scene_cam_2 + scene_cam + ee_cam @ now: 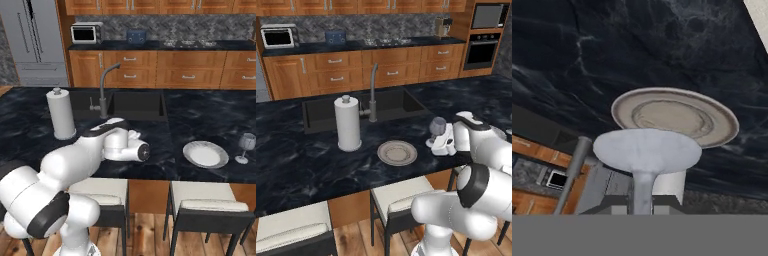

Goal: Retrieve the wine glasses from the counter and place one next to each plate.

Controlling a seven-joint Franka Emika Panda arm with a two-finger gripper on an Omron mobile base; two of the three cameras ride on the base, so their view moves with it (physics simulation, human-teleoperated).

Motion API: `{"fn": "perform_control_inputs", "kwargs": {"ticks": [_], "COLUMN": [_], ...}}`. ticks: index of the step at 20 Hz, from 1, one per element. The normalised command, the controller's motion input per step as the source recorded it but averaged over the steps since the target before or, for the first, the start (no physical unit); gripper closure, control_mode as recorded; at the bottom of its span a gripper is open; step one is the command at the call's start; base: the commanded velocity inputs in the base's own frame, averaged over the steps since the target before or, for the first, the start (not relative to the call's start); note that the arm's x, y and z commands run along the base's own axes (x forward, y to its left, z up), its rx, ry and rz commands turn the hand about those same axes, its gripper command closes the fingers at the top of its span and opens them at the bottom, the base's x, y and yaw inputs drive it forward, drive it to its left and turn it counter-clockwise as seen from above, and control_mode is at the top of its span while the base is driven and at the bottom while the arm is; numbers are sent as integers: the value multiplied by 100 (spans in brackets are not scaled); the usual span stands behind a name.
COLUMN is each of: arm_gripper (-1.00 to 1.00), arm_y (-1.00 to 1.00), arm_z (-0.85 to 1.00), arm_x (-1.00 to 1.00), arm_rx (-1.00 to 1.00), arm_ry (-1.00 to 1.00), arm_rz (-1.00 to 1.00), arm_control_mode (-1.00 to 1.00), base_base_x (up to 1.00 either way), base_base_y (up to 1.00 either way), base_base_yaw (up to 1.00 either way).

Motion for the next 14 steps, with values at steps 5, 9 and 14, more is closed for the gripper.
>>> {"fn": "perform_control_inputs", "kwargs": {"ticks": [5, 9, 14], "arm_gripper": [100, 100, 100], "arm_y": [-4, 0, 0], "arm_z": [-5, -10, -18], "arm_x": [17, 2, 14], "arm_rx": [0, -1, -7], "arm_ry": [0, 0, 2], "arm_rz": [20, 20, 6], "arm_control_mode": [-100, -100, -100], "base_base_x": [0, 0, 0], "base_base_y": [0, 0, 0], "base_base_yaw": [0, 0, 0]}}
